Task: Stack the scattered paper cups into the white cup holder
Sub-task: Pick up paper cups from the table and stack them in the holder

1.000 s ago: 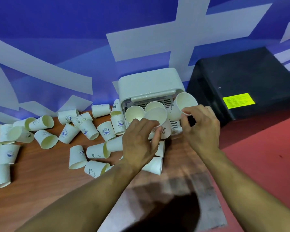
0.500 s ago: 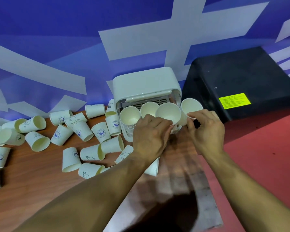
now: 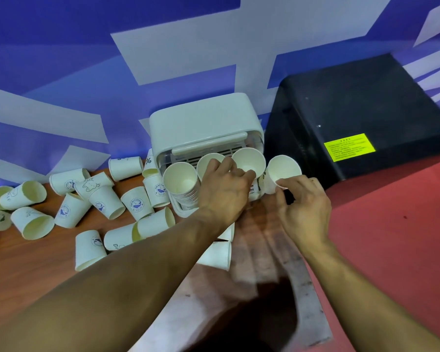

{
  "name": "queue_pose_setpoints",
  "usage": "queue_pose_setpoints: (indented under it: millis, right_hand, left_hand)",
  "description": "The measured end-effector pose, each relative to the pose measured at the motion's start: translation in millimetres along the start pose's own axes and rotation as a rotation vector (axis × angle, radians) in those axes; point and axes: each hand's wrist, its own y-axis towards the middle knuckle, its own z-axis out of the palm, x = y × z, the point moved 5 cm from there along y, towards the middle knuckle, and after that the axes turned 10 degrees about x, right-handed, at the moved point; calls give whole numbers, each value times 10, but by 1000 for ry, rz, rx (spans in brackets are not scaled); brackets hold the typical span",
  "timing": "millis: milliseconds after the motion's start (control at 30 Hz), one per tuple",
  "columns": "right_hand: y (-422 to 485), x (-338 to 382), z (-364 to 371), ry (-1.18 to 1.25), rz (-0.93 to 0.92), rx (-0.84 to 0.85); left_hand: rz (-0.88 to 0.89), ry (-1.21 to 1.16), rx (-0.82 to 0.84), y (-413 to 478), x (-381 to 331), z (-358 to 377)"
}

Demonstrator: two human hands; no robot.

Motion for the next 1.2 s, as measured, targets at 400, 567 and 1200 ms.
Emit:
queue_pose_setpoints:
  millis: [400, 567, 1200]
  right_hand:
    - [-63, -87, 201, -7, -20, 8]
    - [-88, -128, 207, -9, -12, 19]
    - [261, 8, 334, 58, -157, 78]
  left_hand:
    - [197, 218, 404, 293, -188, 162]
    - [227, 275, 453, 442, -278, 235]
    - [243, 123, 439, 96, -376, 441]
